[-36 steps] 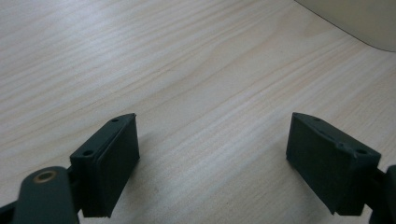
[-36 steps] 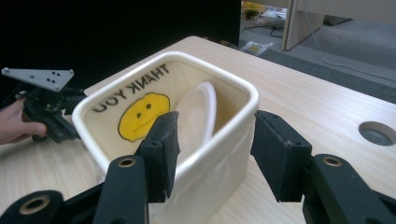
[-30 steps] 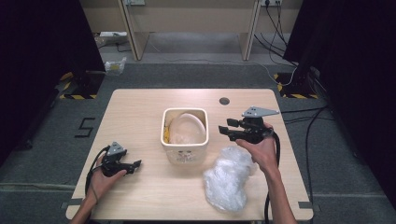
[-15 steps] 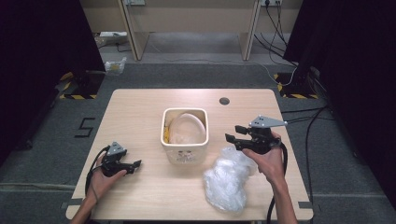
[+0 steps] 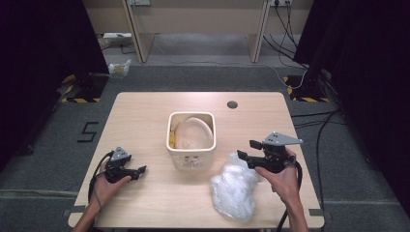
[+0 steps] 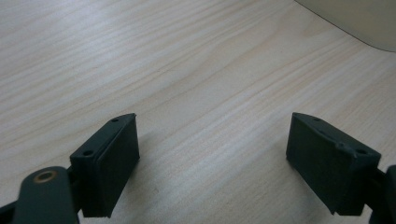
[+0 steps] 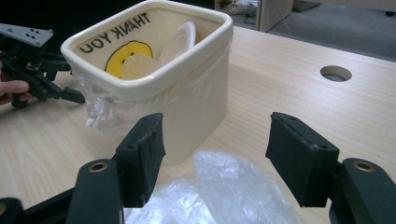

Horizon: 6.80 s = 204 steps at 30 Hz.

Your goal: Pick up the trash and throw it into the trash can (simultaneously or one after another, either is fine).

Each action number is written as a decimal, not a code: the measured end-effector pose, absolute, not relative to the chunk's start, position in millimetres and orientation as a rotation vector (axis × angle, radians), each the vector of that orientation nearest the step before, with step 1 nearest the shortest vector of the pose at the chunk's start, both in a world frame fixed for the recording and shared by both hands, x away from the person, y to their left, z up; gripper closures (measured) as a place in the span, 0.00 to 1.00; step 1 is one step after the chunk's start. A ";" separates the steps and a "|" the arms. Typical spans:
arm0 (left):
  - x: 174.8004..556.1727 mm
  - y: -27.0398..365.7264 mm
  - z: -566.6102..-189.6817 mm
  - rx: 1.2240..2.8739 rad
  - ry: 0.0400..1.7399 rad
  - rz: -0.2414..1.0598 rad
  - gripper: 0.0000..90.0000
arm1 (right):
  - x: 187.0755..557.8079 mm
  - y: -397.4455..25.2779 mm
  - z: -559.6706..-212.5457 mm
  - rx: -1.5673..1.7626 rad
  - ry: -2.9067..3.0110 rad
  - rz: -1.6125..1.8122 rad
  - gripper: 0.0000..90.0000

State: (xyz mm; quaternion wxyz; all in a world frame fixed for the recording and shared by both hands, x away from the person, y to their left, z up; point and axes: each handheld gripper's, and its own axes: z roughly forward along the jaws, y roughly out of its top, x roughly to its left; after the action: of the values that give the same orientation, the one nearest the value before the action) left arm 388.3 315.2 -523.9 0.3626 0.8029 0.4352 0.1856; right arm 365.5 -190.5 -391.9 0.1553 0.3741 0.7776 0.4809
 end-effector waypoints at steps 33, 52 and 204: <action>388.2 314.9 -524.0 2.062 1.124 0.477 0.18 | 338.5 -191.4 -433.1 1.154 2.239 1.336 0.25; 388.2 314.8 -524.2 2.061 1.124 0.479 0.18 | 326.5 -189.6 -447.9 1.167 2.260 1.324 0.22; 388.2 315.2 -523.7 2.066 1.123 0.474 0.18 | 404.4 -148.1 -259.5 0.841 2.216 1.329 0.80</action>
State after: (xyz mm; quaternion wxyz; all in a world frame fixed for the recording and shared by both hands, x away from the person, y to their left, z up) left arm 388.2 315.2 -523.7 0.3627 0.8026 0.4363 0.1842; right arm 404.4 -148.1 -259.5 0.2105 0.3026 0.7973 0.4780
